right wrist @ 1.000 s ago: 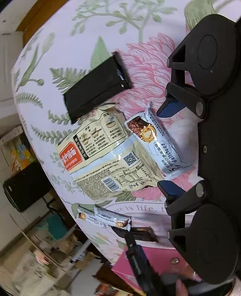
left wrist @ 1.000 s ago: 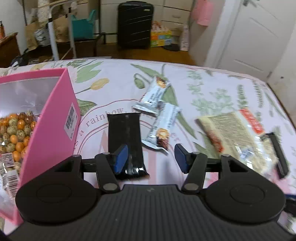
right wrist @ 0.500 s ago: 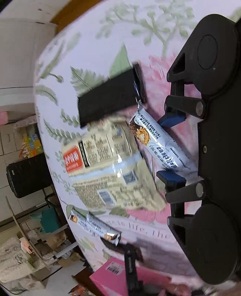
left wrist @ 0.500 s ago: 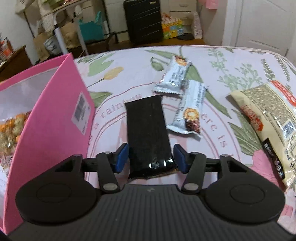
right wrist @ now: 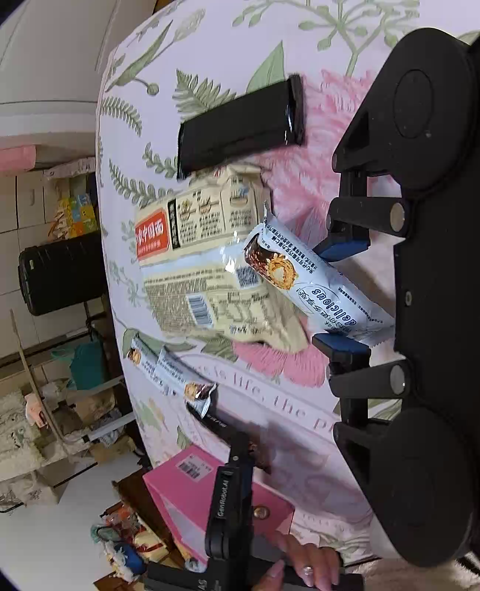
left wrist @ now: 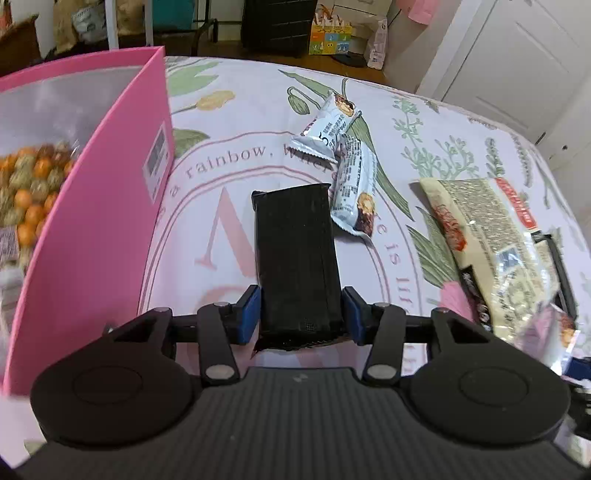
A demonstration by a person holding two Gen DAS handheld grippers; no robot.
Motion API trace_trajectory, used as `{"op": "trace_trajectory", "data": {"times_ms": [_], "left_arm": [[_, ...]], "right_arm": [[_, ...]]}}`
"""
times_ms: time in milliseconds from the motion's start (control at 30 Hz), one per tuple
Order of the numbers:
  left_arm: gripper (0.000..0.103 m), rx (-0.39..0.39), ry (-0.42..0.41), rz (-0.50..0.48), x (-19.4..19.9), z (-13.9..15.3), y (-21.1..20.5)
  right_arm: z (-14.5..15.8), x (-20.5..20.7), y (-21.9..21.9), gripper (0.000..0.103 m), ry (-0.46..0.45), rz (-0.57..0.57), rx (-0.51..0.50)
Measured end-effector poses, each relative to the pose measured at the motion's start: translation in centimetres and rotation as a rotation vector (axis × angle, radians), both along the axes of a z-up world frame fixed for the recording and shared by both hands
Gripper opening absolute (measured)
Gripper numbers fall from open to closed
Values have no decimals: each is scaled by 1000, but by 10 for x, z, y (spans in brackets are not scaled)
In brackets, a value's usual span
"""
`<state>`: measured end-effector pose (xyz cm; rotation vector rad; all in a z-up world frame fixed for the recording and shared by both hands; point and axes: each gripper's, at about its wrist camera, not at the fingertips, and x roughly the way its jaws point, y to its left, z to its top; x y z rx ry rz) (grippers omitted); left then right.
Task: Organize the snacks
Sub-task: 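Carry the black bar and white bar over the pink box with both tools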
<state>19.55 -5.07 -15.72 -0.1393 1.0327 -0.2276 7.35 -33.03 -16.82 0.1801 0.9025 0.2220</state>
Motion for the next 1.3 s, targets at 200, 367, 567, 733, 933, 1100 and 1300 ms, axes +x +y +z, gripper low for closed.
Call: {"op": "trace_trajectory", "data": {"times_ms": [200,367,567,733,933,1100,1300], "left_arm": [[46,-31,24,-12,-13,4,1],[46,-73,35,-24,-22,8,2],[46,-101,38,-35,-31,15,2],[46,-118,31,-47,-41,22,3],[46,-163,17,-30,-56,33,12],[46,-218,22,-22,-69,43,24],[46,-290,24,-18,-86,66,47]], "right_arm": [[-4,2,14,47,17,14,-3],[-4,0,18,46,18,30,25],[0,0,25,46,25,49,66],[0,0,34,46,43,72,93],[-6,-1,41,45,71,73,148],[2,-4,52,45,82,114,196],[35,-1,86,45,92,239,175]]}}
